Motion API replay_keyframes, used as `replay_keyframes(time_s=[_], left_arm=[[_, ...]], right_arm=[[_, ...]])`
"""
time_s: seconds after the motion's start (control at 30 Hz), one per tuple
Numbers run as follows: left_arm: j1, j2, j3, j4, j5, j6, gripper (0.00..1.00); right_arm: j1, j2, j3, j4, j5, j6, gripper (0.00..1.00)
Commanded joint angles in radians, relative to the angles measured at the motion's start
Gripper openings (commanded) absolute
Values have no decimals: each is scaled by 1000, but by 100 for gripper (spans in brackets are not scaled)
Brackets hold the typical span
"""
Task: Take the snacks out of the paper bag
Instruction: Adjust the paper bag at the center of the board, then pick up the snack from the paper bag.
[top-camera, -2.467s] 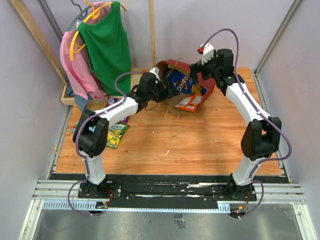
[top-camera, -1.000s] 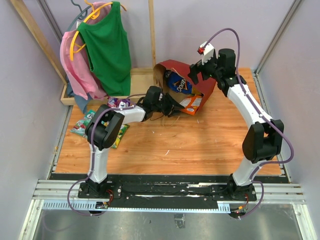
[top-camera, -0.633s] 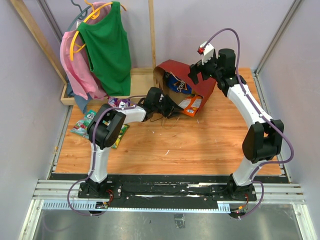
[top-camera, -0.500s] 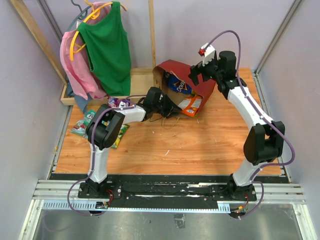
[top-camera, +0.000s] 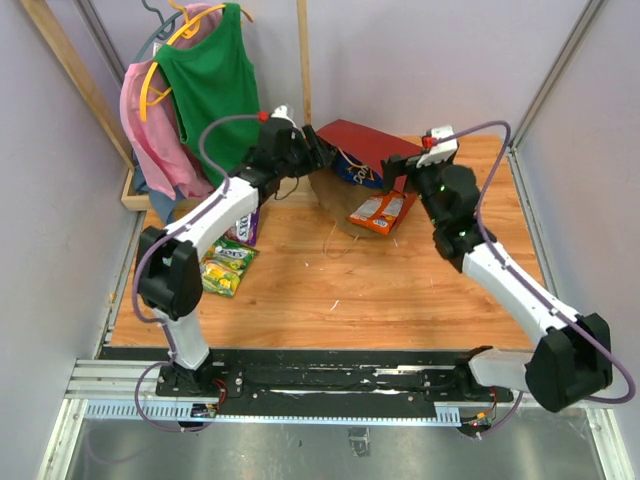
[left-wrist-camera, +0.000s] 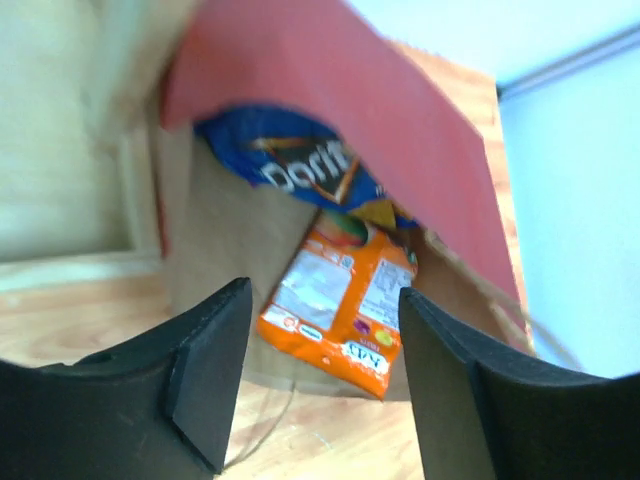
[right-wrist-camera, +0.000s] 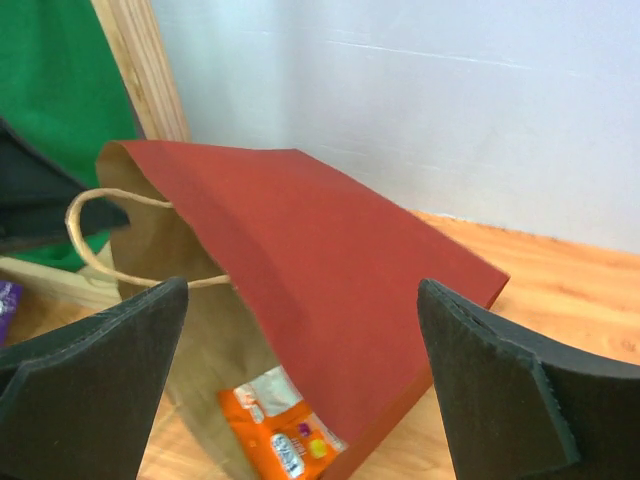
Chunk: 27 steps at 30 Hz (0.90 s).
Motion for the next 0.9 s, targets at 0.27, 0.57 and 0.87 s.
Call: replay_keyframes(time_s=[0.27, 0.57, 0.87], left_arm=[[171, -94, 193, -213, -120, 415, 73], [259, -142, 86, -120, 28, 399, 74], [279, -141, 53, -119, 56, 417, 74]], right_arm=[[513, -93, -102, -141, 479, -183, 93], [514, 333, 445, -1030, 150, -411, 86], [506, 640, 584, -1021, 379, -458, 62]])
